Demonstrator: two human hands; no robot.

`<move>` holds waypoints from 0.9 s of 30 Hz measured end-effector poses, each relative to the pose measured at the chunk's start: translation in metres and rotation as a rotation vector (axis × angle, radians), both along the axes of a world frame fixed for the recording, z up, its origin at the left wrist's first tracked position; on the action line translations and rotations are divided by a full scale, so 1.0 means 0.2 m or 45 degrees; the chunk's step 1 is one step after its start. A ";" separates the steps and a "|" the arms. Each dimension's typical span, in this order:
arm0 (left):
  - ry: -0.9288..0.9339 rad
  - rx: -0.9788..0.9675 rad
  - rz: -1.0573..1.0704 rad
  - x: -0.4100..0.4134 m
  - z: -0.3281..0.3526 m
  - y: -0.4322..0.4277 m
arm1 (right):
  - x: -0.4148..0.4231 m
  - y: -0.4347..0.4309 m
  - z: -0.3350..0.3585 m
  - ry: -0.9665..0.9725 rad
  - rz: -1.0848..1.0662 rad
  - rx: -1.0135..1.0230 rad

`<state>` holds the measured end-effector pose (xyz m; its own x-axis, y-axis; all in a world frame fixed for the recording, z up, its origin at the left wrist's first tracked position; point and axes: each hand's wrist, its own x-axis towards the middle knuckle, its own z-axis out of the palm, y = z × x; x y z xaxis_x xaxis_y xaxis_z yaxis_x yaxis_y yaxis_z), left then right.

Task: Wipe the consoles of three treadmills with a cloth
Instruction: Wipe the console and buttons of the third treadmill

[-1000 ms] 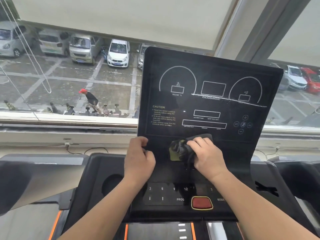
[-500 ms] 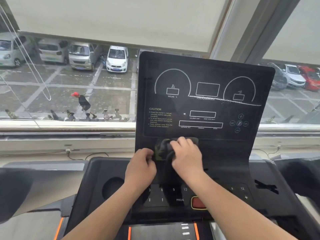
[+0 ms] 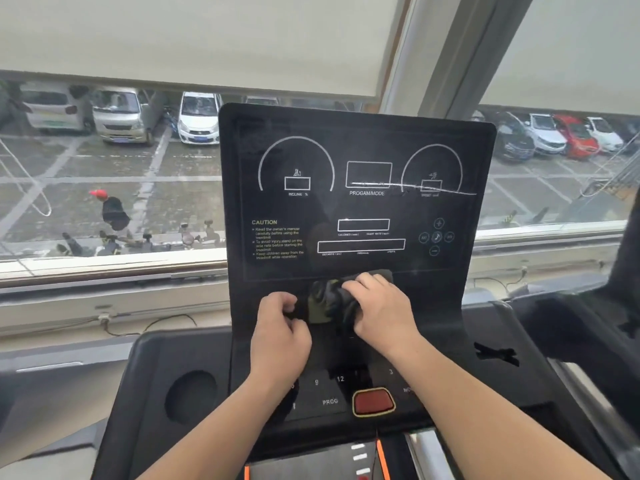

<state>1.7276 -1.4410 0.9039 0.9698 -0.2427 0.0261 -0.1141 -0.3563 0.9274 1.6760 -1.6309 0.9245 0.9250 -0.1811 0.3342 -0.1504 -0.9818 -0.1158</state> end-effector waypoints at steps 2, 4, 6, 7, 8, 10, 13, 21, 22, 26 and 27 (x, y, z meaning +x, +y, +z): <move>0.016 -0.007 -0.041 -0.03 0.00 -0.06 | -0.06 -0.11 0.02 0.019 -0.079 0.040; 0.038 -0.008 -0.086 -0.06 0.00 -0.12 | -0.10 -0.21 0.04 0.070 -0.133 0.065; 0.033 0.003 -0.119 -0.10 0.00 -0.19 | -0.17 -0.32 0.05 0.117 -0.184 0.064; 0.021 0.013 -0.129 -0.11 0.00 -0.21 | -0.19 -0.36 0.06 0.135 -0.213 0.071; 0.008 0.023 -0.137 -0.12 0.00 -0.23 | -0.22 -0.42 0.08 0.158 -0.248 0.090; -0.011 0.040 -0.148 -0.14 0.01 -0.28 | -0.26 -0.51 0.10 0.216 -0.315 0.123; -0.012 0.075 -0.149 -0.15 0.02 -0.31 | -0.25 -0.55 0.10 0.235 -0.336 0.152; -0.046 0.150 -0.185 -0.15 -0.01 -0.26 | -0.13 -0.21 0.05 0.103 -0.165 0.173; -0.048 0.136 -0.159 -0.14 0.00 -0.24 | -0.08 -0.12 0.06 0.089 -0.110 0.196; 0.005 0.105 0.001 -0.10 -0.01 -0.09 | 0.08 0.15 0.06 0.082 0.013 0.273; 0.018 0.109 0.038 -0.09 -0.01 -0.04 | 0.10 0.20 0.06 0.100 0.035 0.277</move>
<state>1.7093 -1.4494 0.9022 0.9767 -0.2147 -0.0074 -0.0893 -0.4371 0.8949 1.6965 -1.5901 0.9365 0.9522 -0.2150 0.2169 -0.1405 -0.9390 -0.3140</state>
